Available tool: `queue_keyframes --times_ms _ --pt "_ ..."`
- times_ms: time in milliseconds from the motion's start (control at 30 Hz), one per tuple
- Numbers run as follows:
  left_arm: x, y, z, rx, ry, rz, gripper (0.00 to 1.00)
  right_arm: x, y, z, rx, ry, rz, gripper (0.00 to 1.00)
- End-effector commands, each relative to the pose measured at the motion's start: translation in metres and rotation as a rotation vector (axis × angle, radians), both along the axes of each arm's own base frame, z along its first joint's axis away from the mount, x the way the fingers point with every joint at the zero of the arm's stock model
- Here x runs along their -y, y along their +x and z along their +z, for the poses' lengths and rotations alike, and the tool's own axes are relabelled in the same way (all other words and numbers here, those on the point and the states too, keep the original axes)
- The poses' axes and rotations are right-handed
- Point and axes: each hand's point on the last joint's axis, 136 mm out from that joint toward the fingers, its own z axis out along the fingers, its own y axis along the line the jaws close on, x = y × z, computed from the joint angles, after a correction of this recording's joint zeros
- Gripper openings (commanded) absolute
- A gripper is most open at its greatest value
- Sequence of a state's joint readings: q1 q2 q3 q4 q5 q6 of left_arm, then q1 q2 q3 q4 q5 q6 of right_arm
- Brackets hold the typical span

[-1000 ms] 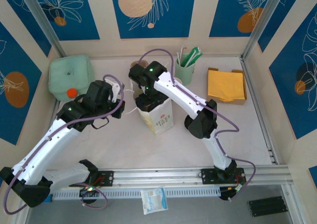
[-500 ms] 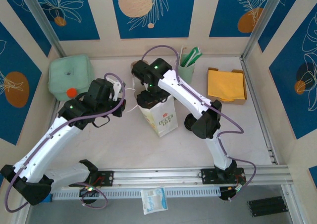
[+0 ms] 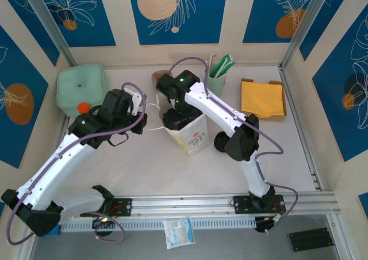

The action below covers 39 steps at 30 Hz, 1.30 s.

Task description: Pack the takeout coffee

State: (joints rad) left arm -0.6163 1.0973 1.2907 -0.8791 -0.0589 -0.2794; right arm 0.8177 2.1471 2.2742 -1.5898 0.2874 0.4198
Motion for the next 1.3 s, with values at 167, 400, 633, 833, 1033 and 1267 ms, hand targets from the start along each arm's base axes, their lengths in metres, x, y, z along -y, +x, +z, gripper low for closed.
queue_keyframes --times_ms 167,400,633,833,1033,1267 --pt "0.003 0.003 0.020 0.035 -0.026 -0.018 0.00 0.000 0.000 0.028 0.014 0.127 -0.058 0.99" --pt "0.007 0.004 0.025 0.041 -0.035 -0.029 0.00 -0.004 0.003 0.042 0.041 0.178 -0.067 0.99" --pt "0.012 0.006 0.029 0.048 -0.040 -0.043 0.00 -0.010 0.006 0.039 0.023 0.213 -0.080 0.99" --pt "0.013 0.006 0.033 0.060 -0.042 -0.049 0.00 -0.013 0.007 0.032 0.005 0.243 -0.108 0.99" --pt "0.014 0.005 0.032 0.059 -0.037 -0.055 0.00 -0.004 0.009 0.023 0.005 0.203 -0.129 0.99" --pt "0.018 0.005 0.030 0.054 -0.030 -0.070 0.00 -0.002 0.009 0.027 0.075 0.123 -0.083 0.99"
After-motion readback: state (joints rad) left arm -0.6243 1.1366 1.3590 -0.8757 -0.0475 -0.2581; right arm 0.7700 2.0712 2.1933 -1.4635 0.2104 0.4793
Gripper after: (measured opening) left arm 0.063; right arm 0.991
